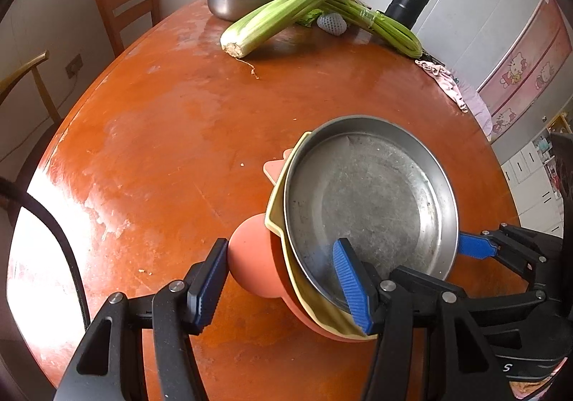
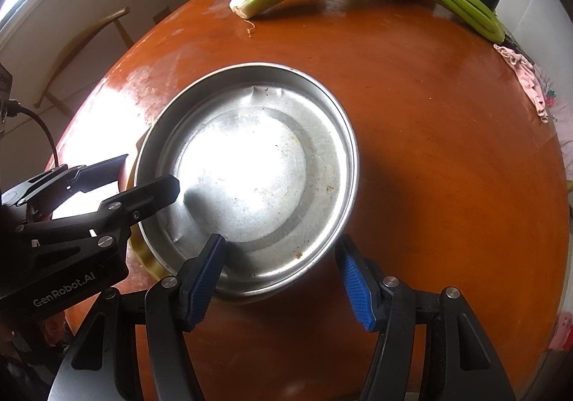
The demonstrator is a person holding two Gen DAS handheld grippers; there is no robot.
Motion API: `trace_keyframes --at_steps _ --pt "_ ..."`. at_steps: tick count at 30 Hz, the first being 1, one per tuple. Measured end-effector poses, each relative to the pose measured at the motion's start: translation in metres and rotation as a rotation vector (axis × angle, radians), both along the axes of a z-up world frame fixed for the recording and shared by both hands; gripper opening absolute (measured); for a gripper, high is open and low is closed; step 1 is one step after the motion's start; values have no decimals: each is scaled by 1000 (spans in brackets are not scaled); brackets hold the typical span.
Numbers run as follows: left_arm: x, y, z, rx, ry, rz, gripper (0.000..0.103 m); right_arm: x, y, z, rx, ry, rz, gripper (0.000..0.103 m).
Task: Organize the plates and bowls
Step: 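Move the right tool back to the steel bowl holding the paper bowls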
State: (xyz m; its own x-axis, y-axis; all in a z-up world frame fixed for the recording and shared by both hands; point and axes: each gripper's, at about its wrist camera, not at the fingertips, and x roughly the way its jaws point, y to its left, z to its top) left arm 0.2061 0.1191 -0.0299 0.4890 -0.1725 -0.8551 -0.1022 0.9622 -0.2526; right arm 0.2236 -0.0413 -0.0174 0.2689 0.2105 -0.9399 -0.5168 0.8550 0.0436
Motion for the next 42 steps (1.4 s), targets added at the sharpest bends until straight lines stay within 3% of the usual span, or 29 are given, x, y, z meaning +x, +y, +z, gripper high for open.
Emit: trace_keyframes --at_steps 20,42 --pt "-26 2 28 16 -56 38 59 -7 -23 27 53 -61 -51 65" --pt "-65 -66 81 57 -169 -17 61 -54 -102 83 203 -186 -111 68"
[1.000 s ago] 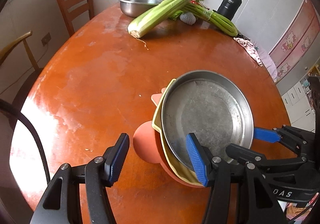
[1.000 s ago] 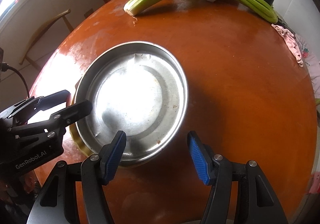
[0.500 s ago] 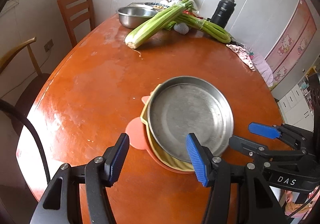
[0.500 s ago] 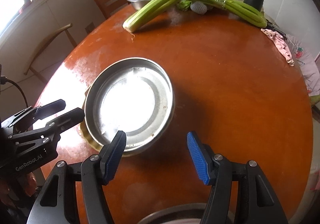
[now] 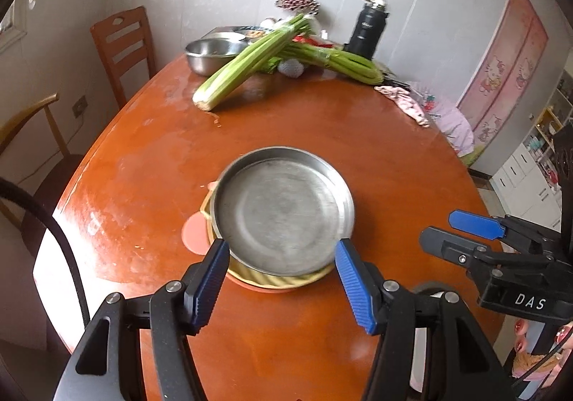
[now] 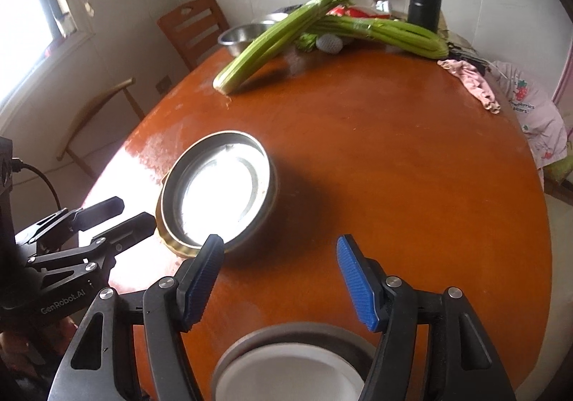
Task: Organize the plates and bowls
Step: 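Move the right tool back to the steel bowl holding the paper bowls, then grasp the steel bowl rim with the right tool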
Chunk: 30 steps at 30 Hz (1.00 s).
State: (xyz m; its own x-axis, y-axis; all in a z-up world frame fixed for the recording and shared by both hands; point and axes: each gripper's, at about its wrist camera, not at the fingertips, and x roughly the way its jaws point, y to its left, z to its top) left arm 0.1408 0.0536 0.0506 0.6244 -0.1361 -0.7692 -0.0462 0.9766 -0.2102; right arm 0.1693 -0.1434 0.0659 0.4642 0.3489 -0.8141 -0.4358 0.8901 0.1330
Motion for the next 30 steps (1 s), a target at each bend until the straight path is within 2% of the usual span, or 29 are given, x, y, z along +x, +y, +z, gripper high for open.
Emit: trace_keyframes --at_steps 5,10,19,30 --pt "-12 -29 6 -14 -12 -70 62 -21 -30 9 23 -30 -10 69" --pt "-21 -56 1 -33 -1 -129 62 -42 -58 3 24 -32 -27 70" --pt "-32 -93 -20 -21 39 -182 62 -71 -96 -26 17 1 -54 70" --pt "-38 -106 -53 -35 109 -189 62 -82 -105 -67 8 73 -46 70"
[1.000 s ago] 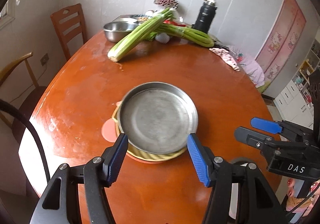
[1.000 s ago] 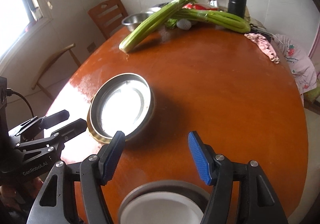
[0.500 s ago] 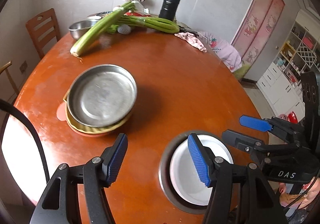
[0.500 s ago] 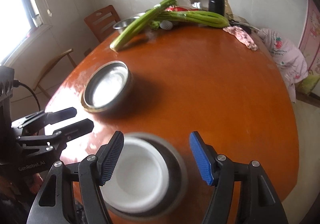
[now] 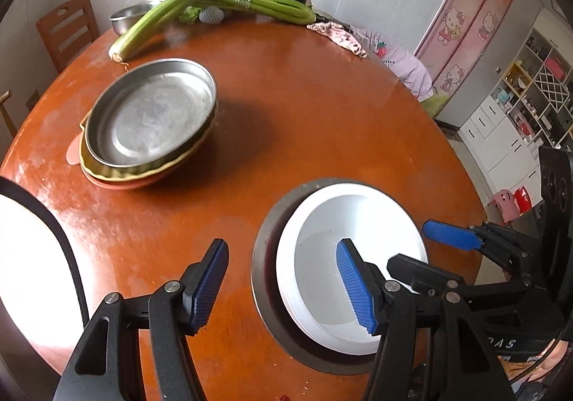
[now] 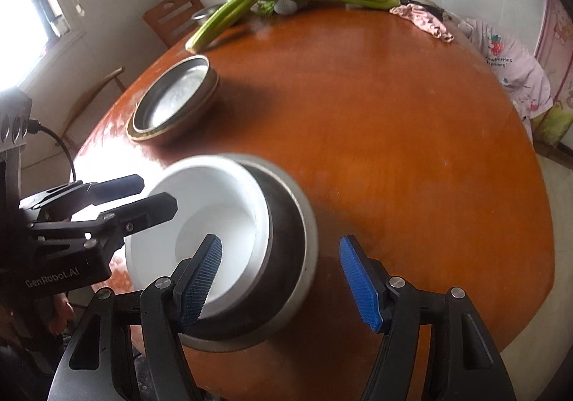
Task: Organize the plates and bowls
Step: 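Grasp the steel bowl rim with the right tool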
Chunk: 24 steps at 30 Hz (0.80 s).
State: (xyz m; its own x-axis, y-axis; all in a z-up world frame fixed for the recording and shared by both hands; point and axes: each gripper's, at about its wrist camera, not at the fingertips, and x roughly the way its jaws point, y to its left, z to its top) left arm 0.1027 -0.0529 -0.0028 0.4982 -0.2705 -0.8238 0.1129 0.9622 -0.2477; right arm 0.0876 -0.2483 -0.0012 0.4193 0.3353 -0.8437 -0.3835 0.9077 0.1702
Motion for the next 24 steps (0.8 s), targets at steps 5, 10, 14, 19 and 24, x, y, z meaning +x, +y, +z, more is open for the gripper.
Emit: trace_keyframes --at_steps 5,10,14,19,24 --pt "0 -5 -11 4 32 -7 62 -2 4 -8 9 12 17 70" --pt "1 -8 -21 12 59 -11 62 0 5 -16 9 33 22 70" --pt "3 -7 -26 -11 70 -8 62 -3 5 -20 13 32 21 70" --pt "3 -9 -29 -45 82 -33 58 -7 12 -18 -2 -1 58 70" --pt "2 -9 -29 -67 78 -42 50 -7 15 -17 -3 -15 70 70"
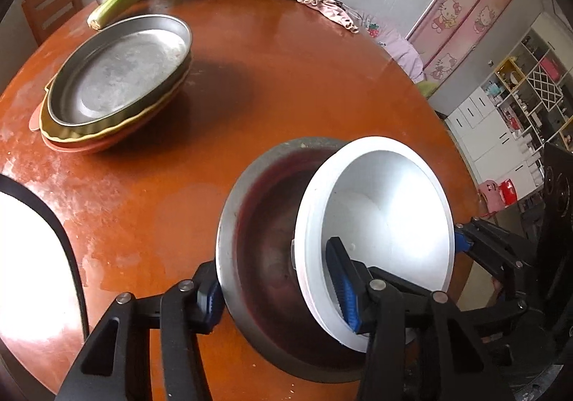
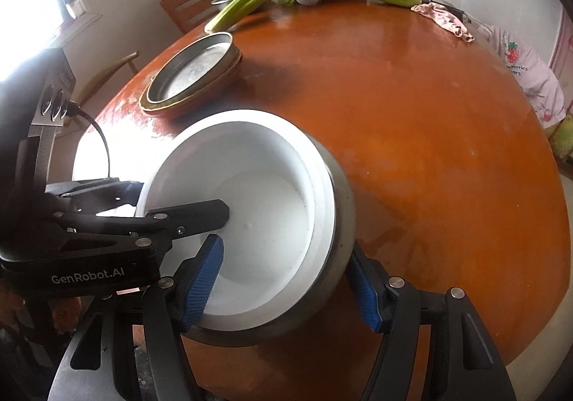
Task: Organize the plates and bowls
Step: 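Grasp the steel bowl rim with the right tool, then lift the bowl stack with the right tool and carry it over the plate stack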
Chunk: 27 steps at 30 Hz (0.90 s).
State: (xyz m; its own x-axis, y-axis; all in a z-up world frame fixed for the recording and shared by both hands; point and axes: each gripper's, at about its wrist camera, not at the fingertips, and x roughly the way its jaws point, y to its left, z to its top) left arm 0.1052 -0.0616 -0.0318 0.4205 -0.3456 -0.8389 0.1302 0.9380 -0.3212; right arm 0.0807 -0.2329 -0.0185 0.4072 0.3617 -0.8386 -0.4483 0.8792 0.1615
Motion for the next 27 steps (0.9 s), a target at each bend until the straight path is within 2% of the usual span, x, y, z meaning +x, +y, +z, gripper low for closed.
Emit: trace_keyframes --at_steps 13,27 --pt "3 33 17 -15 -35 71 51 12 28 18 37 -5 49 70" --pt "24 78 54 0 -98 129 51 43 76 51 58 -41 107 70"
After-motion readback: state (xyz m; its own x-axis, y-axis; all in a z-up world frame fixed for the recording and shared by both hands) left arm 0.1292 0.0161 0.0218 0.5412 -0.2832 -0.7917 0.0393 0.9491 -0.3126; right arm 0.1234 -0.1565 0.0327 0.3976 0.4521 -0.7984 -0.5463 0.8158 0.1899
